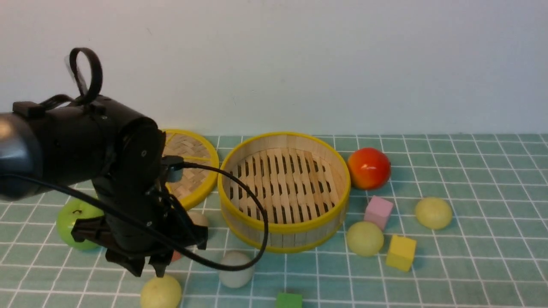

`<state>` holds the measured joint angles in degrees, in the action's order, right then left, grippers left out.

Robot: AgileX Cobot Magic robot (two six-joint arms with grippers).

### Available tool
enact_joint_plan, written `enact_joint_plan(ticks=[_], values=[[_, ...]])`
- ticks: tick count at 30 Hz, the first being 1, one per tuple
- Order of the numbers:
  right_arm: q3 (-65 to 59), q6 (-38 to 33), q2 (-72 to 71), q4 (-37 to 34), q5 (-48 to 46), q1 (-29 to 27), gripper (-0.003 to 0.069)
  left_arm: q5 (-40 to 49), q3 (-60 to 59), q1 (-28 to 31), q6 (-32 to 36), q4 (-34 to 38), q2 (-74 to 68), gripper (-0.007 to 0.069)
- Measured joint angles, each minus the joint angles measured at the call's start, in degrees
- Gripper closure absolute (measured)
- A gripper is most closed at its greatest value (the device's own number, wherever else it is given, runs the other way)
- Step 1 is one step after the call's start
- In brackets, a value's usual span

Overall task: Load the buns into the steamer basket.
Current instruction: Use the left arm to grab a steamed stuffed bun

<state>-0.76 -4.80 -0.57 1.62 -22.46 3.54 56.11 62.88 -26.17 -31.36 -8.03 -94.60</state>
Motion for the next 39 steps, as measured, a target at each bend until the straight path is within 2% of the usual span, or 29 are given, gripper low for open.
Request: enact_joint_plan(ticks=[13, 24, 39], values=[[0.00, 0.00, 0.00, 0.00, 0.00, 0.00, 0.0421, -0.49, 0.00, 0.07, -0.32, 3.25, -5.08, 0.0386], [0.00, 0.00, 0.00, 0.00, 0.00, 0.00, 0.0421, -1.76, 0.00, 0.15, -2.08, 0.19, -6.23, 0.0386], [0.00, 0.00, 0.00, 0.00, 0.00, 0.00, 0.0421, -2.27, 0.00, 0.15, -2.25, 0.45, -9.10, 0.0386]])
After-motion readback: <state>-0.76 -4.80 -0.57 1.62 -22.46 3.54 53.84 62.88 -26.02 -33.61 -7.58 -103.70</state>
